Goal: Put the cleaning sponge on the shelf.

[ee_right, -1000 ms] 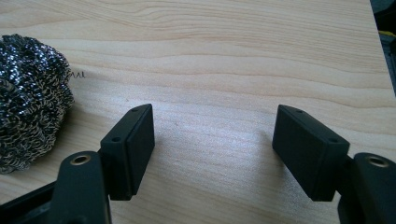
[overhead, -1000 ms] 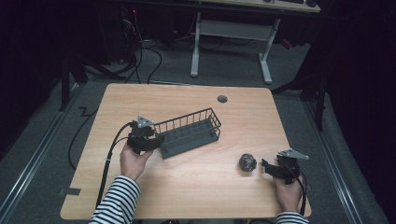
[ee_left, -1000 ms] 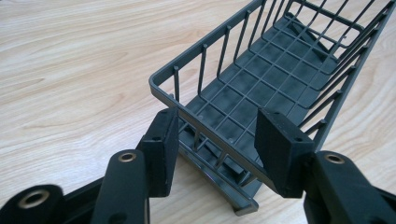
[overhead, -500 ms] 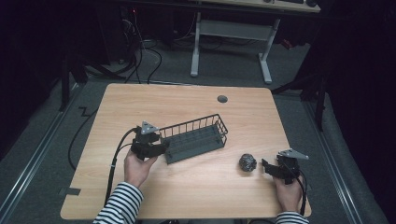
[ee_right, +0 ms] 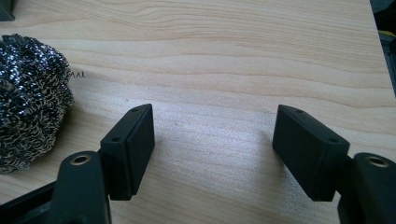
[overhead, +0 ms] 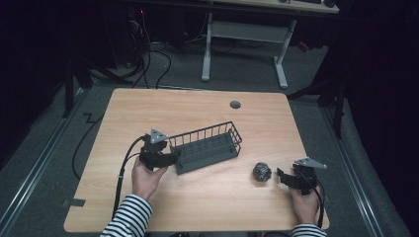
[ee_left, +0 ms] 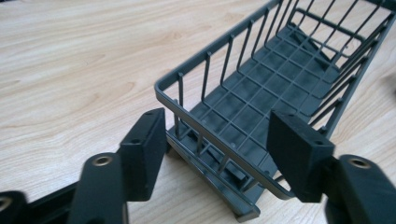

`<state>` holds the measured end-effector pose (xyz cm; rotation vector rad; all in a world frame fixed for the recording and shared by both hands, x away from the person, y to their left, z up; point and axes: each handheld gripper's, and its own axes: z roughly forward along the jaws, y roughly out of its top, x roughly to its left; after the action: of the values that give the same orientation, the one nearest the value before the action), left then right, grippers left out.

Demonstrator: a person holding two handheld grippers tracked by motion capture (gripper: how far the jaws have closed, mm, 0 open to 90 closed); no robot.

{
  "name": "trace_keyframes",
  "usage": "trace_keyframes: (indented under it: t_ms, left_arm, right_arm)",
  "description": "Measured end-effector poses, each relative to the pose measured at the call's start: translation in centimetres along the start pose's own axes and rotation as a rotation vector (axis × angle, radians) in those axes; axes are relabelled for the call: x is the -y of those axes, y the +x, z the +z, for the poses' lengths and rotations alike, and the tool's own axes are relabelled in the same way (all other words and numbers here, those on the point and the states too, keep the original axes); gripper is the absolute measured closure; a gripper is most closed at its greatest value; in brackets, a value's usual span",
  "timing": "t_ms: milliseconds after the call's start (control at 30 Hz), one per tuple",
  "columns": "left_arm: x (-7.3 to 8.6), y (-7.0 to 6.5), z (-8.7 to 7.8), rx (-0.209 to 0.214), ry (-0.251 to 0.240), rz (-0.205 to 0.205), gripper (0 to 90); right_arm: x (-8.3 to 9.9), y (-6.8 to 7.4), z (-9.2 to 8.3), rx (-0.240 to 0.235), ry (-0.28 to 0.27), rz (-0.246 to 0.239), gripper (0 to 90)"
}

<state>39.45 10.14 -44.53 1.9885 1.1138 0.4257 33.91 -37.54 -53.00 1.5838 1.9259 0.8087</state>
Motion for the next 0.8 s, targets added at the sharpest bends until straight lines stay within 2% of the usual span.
trace_keyframes:
  t_ms: [367,567,800]
  left_arm:
    - [0.2,1.9,-2.2,-0.014,-0.049,-0.041,32.9]
    - [1.1,3.3,-3.5,-0.049,-0.062,-0.065,32.9]
    - [2.5,4.8,-4.6,-0.071,-0.077,-0.113,32.6]
  right_arm:
    - [0.0,0.0,0.0,0.000,0.000,0.001,29.7]
    - [0.0,0.0,0.0,0.000,0.000,0.001,29.7]
    - [0.0,0.0,0.0,0.000,0.000,0.000,29.7]
